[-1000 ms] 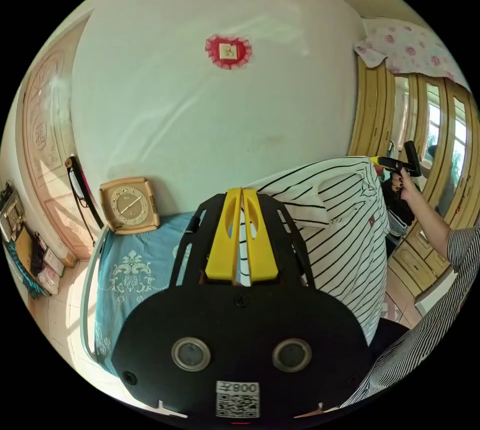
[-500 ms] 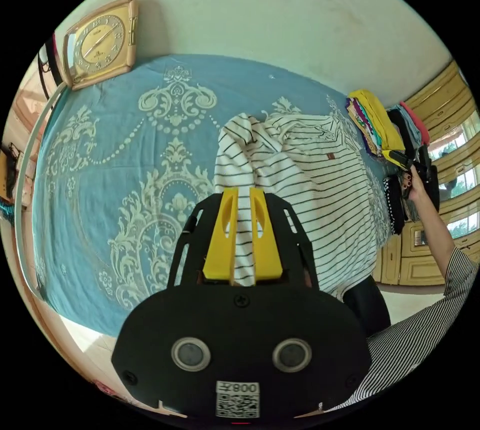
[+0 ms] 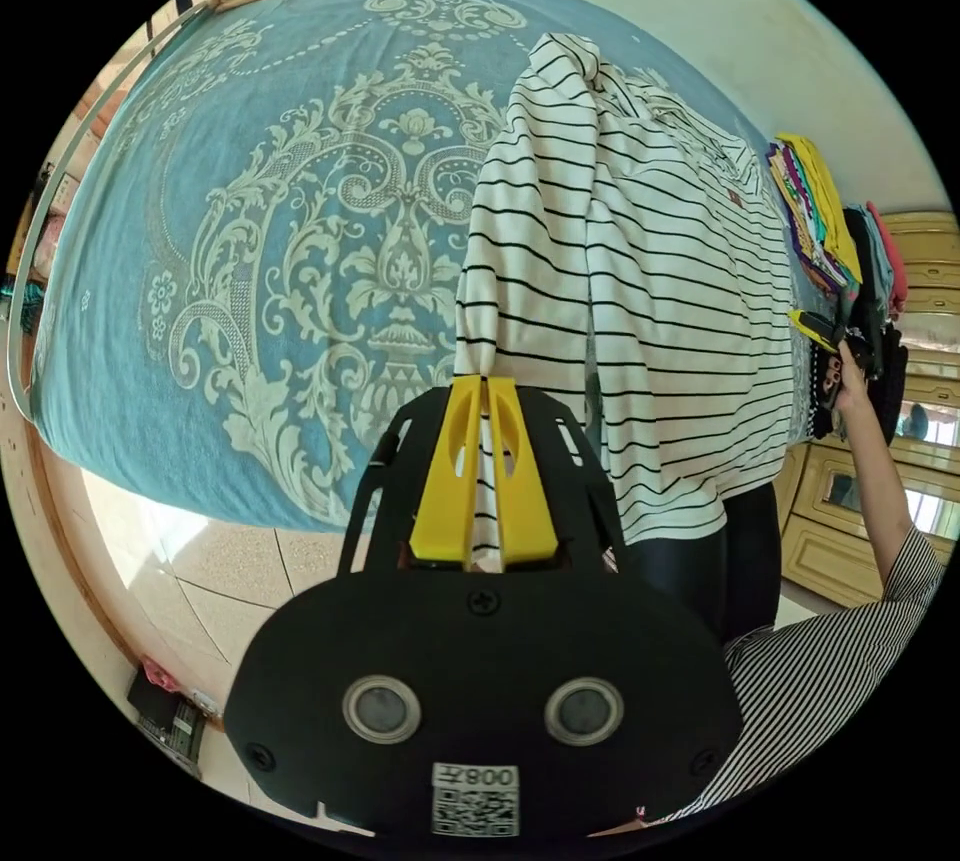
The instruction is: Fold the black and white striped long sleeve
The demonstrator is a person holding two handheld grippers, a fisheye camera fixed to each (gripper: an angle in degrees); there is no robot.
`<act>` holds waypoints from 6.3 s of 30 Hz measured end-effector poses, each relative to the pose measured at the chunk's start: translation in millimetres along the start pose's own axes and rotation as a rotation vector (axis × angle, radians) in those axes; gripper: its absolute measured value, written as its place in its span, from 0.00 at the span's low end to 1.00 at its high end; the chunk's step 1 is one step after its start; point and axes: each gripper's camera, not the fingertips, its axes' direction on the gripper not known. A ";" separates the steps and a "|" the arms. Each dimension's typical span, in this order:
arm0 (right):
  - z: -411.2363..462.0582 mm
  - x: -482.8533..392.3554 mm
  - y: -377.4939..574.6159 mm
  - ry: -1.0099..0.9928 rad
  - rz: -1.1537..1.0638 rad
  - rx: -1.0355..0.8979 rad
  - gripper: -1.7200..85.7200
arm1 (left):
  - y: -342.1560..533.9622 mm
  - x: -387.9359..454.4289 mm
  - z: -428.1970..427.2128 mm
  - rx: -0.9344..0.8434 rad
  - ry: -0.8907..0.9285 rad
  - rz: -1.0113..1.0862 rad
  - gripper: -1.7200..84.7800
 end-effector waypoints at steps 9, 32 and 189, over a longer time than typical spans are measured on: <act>-49.9 -20.4 4.1 0.324 -0.082 0.105 0.02 | 42.0 -79.0 -107.5 0.249 -0.230 -0.068 0.04; 150.5 84.8 314.8 -0.344 0.148 -0.071 0.11 | 457.3 -59.8 164.4 -0.113 0.602 -0.137 0.15; 232.7 -184.5 -210.5 0.050 -0.351 0.147 0.05 | -45.3 88.2 472.2 0.319 0.345 0.087 0.03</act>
